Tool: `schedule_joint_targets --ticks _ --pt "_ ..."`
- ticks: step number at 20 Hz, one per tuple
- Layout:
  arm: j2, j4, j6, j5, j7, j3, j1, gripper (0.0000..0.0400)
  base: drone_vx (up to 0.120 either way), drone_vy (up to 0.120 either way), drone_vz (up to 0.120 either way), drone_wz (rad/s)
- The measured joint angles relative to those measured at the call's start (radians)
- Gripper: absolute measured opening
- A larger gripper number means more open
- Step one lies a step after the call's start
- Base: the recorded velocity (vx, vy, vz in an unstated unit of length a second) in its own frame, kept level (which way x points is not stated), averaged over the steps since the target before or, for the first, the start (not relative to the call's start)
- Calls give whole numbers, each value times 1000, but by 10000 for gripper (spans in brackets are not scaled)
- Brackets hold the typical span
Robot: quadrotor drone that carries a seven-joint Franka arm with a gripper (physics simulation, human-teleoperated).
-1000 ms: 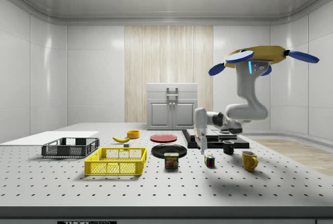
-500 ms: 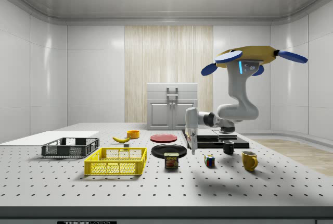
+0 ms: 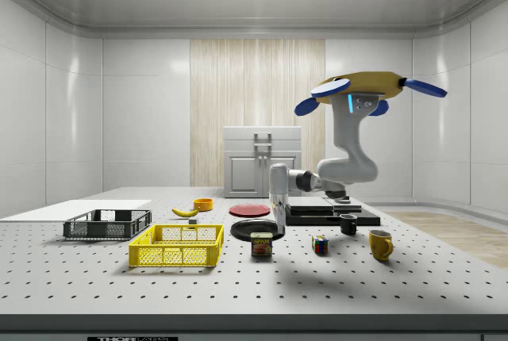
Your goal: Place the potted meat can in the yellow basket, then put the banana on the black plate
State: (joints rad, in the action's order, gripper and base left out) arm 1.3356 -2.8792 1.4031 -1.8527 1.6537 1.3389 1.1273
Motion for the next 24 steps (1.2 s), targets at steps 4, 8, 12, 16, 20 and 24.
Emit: schedule_joint_targets --ticks 4,8,12,16,20,24 --pt "13 1 12 6 3 3 3 400 120 -50 0 0" --pt "26 1 24 12 6 5 7 400 120 0 0 0" --pt "38 2 36 17 9 8 10 400 120 0 0 0" --pt "53 6 57 -1 8 -15 11 400 10 0 0 0" --pt "70 17 90 -48 5 -67 14 400 0 0 0 0" --pt "82 30 119 -92 3 -116 18 400 0 0 0 0"
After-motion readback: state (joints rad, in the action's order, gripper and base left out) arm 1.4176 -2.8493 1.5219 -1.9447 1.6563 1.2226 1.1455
